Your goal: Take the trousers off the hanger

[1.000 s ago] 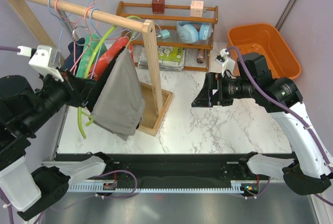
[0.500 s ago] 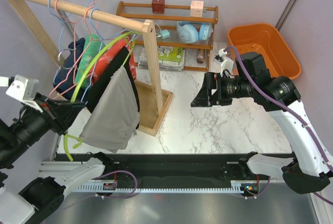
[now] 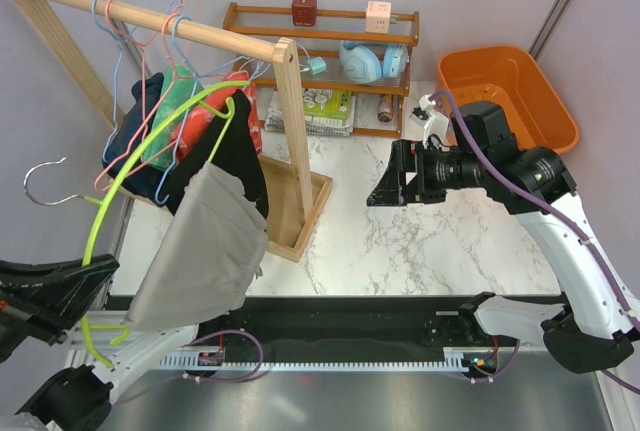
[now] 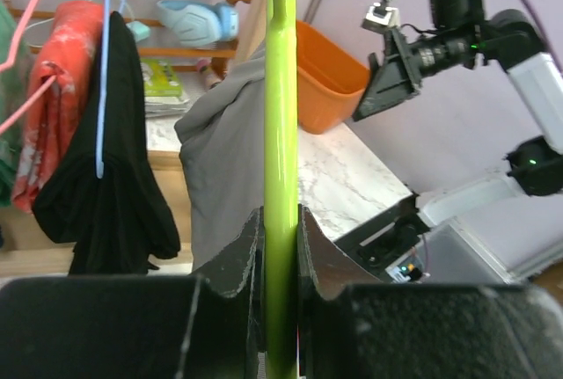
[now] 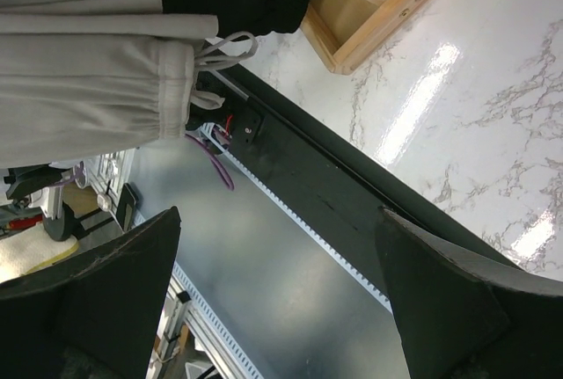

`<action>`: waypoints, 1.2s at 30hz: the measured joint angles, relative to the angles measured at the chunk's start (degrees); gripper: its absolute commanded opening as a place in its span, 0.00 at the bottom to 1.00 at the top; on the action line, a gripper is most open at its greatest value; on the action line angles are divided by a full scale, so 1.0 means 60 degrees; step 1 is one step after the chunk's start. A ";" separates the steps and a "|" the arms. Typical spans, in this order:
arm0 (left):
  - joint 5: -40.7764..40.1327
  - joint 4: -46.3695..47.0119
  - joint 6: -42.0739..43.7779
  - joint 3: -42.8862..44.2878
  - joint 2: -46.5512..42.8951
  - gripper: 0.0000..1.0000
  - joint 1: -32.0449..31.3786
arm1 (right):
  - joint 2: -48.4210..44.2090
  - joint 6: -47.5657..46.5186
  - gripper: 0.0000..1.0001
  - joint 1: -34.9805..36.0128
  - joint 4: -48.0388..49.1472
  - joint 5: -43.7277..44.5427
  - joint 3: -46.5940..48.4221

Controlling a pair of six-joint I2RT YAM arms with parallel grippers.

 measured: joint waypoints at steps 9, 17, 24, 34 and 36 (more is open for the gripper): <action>0.2612 0.0000 -0.0131 -0.0455 -0.0178 0.02 -0.0153 | 0.0000 0.0007 0.98 0.0004 -0.0004 0.0328 -0.0033; 0.5166 0.0044 -0.0113 -0.1279 0.0444 0.02 0.0481 | -0.0171 0.0047 0.98 0.0000 0.0011 0.0849 0.0036; 0.5869 0.1304 -0.0124 -0.2109 0.1002 0.02 0.0590 | -0.1858 0.0474 0.94 0.0000 0.0641 0.1042 -0.0627; 0.6495 0.2914 -0.0229 -0.2299 0.2160 0.02 0.0605 | -0.3665 0.1293 0.95 0.0011 0.2801 -0.0444 -0.1359; 0.6521 0.3169 -0.0353 -0.2299 0.2339 0.02 0.0608 | -0.3523 0.1330 0.95 0.0015 0.3071 -0.0659 -0.1362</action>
